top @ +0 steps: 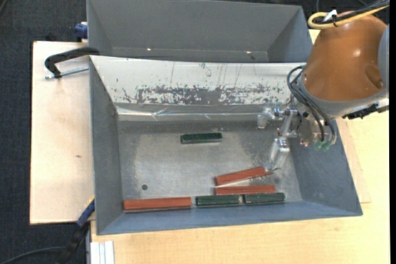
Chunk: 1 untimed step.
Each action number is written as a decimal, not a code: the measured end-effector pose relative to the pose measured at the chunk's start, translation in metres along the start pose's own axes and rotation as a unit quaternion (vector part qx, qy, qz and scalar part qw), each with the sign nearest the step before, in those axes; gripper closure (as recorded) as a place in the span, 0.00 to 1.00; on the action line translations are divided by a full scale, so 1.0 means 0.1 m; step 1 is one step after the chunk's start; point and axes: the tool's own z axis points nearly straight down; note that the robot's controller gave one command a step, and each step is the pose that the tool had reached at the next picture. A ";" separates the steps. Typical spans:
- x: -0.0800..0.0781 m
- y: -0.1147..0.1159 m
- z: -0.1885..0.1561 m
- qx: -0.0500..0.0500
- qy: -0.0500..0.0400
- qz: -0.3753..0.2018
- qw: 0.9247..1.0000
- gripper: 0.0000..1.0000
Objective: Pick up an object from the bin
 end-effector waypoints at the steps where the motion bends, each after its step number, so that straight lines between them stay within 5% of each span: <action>1: -0.14 -0.42 1.57 0.000 0.004 -0.046 0.999 0.00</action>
Offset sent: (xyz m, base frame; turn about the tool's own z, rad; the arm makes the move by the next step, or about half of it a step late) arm 0.0126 -0.0424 -0.1542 -0.0932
